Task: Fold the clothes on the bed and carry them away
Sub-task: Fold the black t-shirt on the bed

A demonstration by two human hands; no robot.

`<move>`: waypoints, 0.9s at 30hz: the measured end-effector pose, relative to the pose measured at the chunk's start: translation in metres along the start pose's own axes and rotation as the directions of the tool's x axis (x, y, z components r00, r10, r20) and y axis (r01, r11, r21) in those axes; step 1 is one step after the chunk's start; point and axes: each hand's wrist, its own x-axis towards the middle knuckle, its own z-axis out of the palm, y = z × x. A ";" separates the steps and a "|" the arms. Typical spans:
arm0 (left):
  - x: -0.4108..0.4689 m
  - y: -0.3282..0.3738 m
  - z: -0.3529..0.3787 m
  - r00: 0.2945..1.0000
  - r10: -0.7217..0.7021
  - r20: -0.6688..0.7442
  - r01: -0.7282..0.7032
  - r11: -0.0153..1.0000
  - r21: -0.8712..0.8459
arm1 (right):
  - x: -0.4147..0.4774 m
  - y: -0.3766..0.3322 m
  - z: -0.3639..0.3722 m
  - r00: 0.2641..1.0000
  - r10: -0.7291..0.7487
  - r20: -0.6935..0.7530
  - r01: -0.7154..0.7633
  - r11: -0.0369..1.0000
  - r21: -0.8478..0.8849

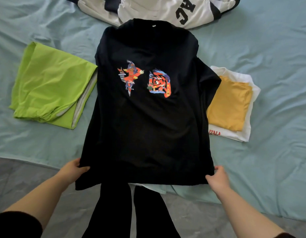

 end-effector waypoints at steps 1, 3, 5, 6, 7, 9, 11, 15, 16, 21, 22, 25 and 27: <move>0.001 0.009 0.000 1.000 0.012 0.005 -0.012 0.998 -0.059 | -0.001 -0.009 0.000 0.998 -0.044 -0.045 0.040 0.994 -0.098; 0.007 0.031 0.002 0.995 0.071 -0.069 -0.080 0.987 -0.141 | -0.006 -0.035 0.001 0.951 -0.258 -0.172 0.211 0.945 -0.249; 0.018 0.053 0.005 0.978 0.118 -0.169 -0.146 0.976 -0.164 | -0.013 -0.066 0.011 0.794 -0.570 -0.211 0.462 0.792 -0.400; 0.024 0.063 0.008 0.970 0.125 -0.210 -0.162 0.972 -0.172 | -0.016 -0.083 0.020 0.696 -0.699 -0.165 0.564 0.674 -0.477; 0.030 0.070 0.012 0.961 0.130 -0.246 -0.175 0.969 -0.173 | -0.020 -0.099 0.032 0.605 -0.791 -0.086 0.637 0.546 -0.544; 0.039 0.075 0.020 0.935 0.160 -0.318 -0.217 0.964 -0.152 | -0.028 -0.129 0.059 0.489 -0.866 0.106 0.717 0.330 -0.614; 0.043 0.068 0.026 0.911 0.197 -0.363 -0.257 0.958 -0.127 | -0.031 -0.146 0.083 0.501 -0.818 0.282 0.749 0.246 -0.616; 0.040 0.032 0.020 0.928 0.145 -0.344 -0.188 0.978 -0.095 | -0.032 -0.153 0.099 0.675 -0.523 0.521 0.689 0.194 -0.698; 0.039 0.026 0.017 0.938 0.129 -0.320 -0.169 0.981 -0.100 | -0.034 -0.158 0.097 0.693 -0.477 0.541 0.682 0.193 -0.705; 0.039 0.036 -0.003 0.986 0.053 -0.157 -0.098 0.951 -0.292 | -0.040 -0.196 0.078 0.702 -0.344 0.624 0.709 0.253 -0.658; 0.041 0.046 -0.008 0.987 0.058 -0.147 -0.103 0.943 -0.318 | -0.040 -0.203 0.075 0.702 -0.323 0.635 0.712 0.276 -0.646; 0.056 0.081 -0.018 0.987 0.108 -0.121 -0.149 0.901 -0.407 | -0.042 -0.225 0.071 0.707 -0.279 0.650 0.707 0.302 -0.639; 0.066 0.108 -0.021 0.978 0.156 -0.136 -0.202 0.865 -0.458 | -0.044 -0.239 0.069 0.706 -0.343 0.619 0.706 0.280 -0.650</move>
